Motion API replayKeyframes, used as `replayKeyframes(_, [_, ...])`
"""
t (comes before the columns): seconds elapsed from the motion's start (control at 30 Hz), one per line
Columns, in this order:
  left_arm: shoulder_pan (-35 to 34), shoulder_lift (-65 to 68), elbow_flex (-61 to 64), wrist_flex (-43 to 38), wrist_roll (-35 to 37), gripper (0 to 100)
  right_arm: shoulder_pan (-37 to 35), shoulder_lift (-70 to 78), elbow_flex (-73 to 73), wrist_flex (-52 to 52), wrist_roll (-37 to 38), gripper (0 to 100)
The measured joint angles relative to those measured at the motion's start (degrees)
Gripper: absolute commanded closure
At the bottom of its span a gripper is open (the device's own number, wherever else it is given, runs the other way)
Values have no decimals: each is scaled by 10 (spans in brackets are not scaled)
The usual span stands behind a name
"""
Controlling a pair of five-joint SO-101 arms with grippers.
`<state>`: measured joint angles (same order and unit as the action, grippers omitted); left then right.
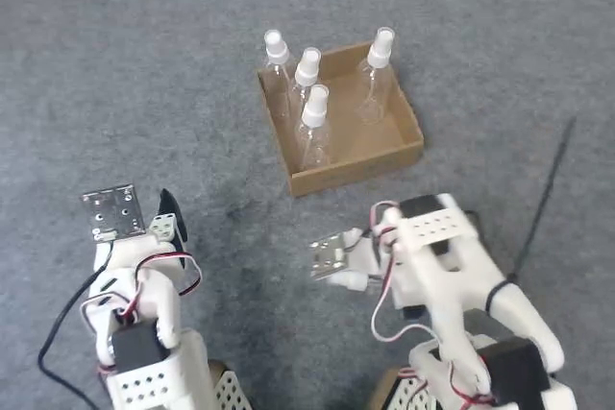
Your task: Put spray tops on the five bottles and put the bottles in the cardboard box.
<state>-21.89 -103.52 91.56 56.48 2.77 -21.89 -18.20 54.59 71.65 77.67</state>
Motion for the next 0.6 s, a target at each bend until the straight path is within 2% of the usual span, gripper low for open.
replayKeyframes(0.23, [0,0,0,0,0,865,-111,0,-47,-4,-134,964])
replayKeyframes(0.37, [0,0,0,0,0,865,-145,0,-79,-15,-202,964])
replayKeyframes(0.6, [0,0,0,0,0,865,-162,0,-97,-62,-304,964])
